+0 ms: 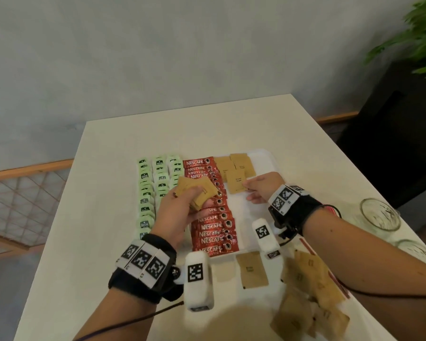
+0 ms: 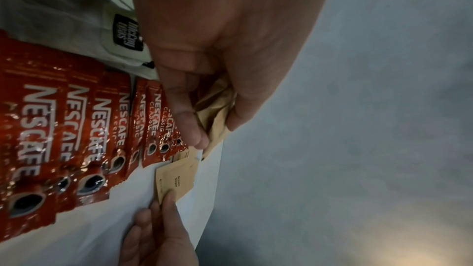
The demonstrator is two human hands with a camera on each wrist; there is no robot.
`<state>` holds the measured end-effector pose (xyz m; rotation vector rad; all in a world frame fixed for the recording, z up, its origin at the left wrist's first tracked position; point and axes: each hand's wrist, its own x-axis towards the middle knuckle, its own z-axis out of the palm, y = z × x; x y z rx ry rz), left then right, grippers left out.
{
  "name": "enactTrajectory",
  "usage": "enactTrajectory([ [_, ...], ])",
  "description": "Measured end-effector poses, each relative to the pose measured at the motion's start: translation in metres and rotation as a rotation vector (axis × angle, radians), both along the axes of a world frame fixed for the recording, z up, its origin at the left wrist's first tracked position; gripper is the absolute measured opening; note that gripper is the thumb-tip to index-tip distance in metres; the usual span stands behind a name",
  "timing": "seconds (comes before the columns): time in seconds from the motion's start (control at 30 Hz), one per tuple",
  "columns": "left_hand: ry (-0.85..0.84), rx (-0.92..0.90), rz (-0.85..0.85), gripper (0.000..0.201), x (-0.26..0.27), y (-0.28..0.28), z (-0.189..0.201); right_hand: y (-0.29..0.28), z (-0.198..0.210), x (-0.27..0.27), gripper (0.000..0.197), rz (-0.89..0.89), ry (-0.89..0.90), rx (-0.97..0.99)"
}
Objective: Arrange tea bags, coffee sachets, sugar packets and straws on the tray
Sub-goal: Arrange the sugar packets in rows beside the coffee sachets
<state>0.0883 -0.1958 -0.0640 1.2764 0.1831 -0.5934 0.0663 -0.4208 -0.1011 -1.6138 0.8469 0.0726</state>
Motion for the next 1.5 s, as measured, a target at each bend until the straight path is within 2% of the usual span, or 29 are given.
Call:
enactTrajectory([
  [0.2,0.023,-0.023,0.031,0.024,0.009,0.003,-0.002,0.001,-0.006,0.010,0.022,0.031,0.021,-0.076],
  [0.47,0.094,-0.070,0.028,0.024,0.004,0.002,-0.004,0.004,-0.007,0.015,0.022,0.065,0.064,-0.184],
  [0.6,0.130,-0.139,-0.044,0.025,0.000,0.001,0.000,0.006,0.000,0.011,0.027,0.037,0.053,-0.150],
  [0.73,0.179,-0.180,-0.096,0.028,-0.006,-0.004,0.001,0.011,0.007,-0.003,0.029,0.073,-0.027,-0.238],
  [0.87,0.151,-0.110,-0.159,0.028,-0.015,-0.012,0.000,0.020,0.020,-0.022,0.031,0.200,-0.194,-0.069],
  [0.93,0.099,-0.048,-0.212,0.028,-0.020,-0.016,0.000,0.022,0.029,-0.031,0.028,0.287,-0.222,-0.067],
  [1.07,-0.005,0.051,-0.297,0.025,-0.025,-0.018,0.005,0.017,0.044,-0.046,0.009,0.421,-0.218,-0.171],
  [1.17,-0.037,0.057,-0.277,0.022,-0.025,-0.019,0.009,0.011,0.049,-0.055,0.014,0.473,-0.143,-0.123],
  [1.23,-0.031,0.025,-0.204,0.019,-0.025,-0.020,0.011,0.009,0.050,-0.061,0.015,0.421,-0.169,-0.070],
  [1.3,-0.041,-0.010,-0.141,0.026,-0.027,-0.022,0.010,0.008,0.049,-0.065,0.012,0.297,-0.231,-0.005],
  [1.4,-0.086,-0.031,-0.191,0.032,-0.038,-0.028,0.007,0.012,0.042,-0.068,0.012,0.158,-0.268,0.048],
  [1.5,-0.096,-0.021,-0.196,0.034,-0.047,-0.035,0.002,0.022,0.031,-0.072,0.012,0.160,-0.242,-0.016],
])
